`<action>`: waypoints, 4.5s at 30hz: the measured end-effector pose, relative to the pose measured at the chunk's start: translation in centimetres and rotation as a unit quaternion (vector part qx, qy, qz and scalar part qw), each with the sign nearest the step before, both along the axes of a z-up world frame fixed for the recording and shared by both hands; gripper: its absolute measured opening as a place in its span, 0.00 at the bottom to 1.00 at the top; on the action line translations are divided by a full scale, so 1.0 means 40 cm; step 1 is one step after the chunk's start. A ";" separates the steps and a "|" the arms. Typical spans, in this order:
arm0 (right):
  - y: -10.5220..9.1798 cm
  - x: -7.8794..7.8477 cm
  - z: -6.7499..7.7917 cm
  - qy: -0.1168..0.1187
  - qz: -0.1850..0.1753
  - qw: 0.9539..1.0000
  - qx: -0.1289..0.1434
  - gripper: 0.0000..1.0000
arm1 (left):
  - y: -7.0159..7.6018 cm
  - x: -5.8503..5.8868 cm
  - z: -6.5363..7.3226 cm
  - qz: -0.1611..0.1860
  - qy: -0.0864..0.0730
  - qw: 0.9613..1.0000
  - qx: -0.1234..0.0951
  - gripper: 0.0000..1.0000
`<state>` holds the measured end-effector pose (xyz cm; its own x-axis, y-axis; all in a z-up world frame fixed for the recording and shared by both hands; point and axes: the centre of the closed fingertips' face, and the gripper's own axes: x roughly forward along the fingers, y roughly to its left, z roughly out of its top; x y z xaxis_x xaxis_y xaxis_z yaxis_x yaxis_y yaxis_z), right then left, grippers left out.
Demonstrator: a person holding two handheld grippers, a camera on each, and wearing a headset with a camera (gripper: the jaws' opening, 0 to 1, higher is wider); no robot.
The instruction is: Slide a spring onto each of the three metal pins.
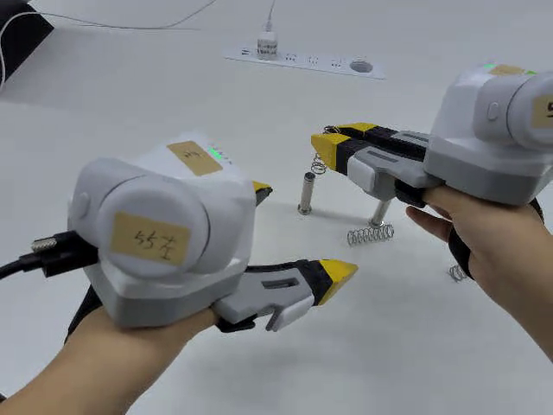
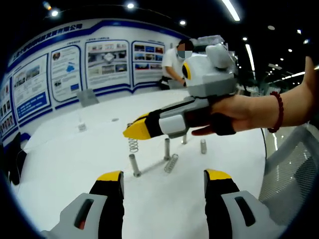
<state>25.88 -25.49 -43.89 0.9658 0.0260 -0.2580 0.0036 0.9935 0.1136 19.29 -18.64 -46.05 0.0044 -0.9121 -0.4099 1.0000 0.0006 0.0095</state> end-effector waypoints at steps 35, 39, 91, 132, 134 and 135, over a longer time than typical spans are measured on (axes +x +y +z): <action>0.027 0.014 -0.088 0.050 0.011 0.998 -0.042 0.12 | 0.003 0.005 -0.003 0.006 0.010 1.000 0.005 0.68; 0.028 0.014 -0.101 0.058 0.012 0.997 -0.048 0.12 | 0.003 0.006 -0.004 0.006 0.010 1.000 0.006 0.68; -0.013 -0.113 -0.023 0.063 -0.019 0.998 -0.011 0.43 | -0.023 -0.029 -0.006 -0.030 -0.033 0.999 -0.007 0.59; -0.065 -0.341 -0.021 0.065 -0.069 0.995 -0.013 0.55 | -0.156 -0.018 -0.142 -0.100 -0.041 0.993 0.054 0.31; -0.064 -0.346 -0.023 0.066 -0.070 0.995 -0.013 0.56 | -0.163 -0.019 -0.151 -0.103 -0.037 0.992 0.057 0.30; -0.065 -0.350 -0.027 0.070 -0.071 0.995 -0.014 0.56 | -0.167 -0.018 -0.157 -0.104 -0.036 0.992 0.060 0.30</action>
<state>11.88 -28.08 -44.96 0.9140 -0.1167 -0.3885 0.1570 0.9848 0.0736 18.56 -25.32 -52.32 -0.1464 -0.8405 -0.5216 0.9750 -0.2118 0.0676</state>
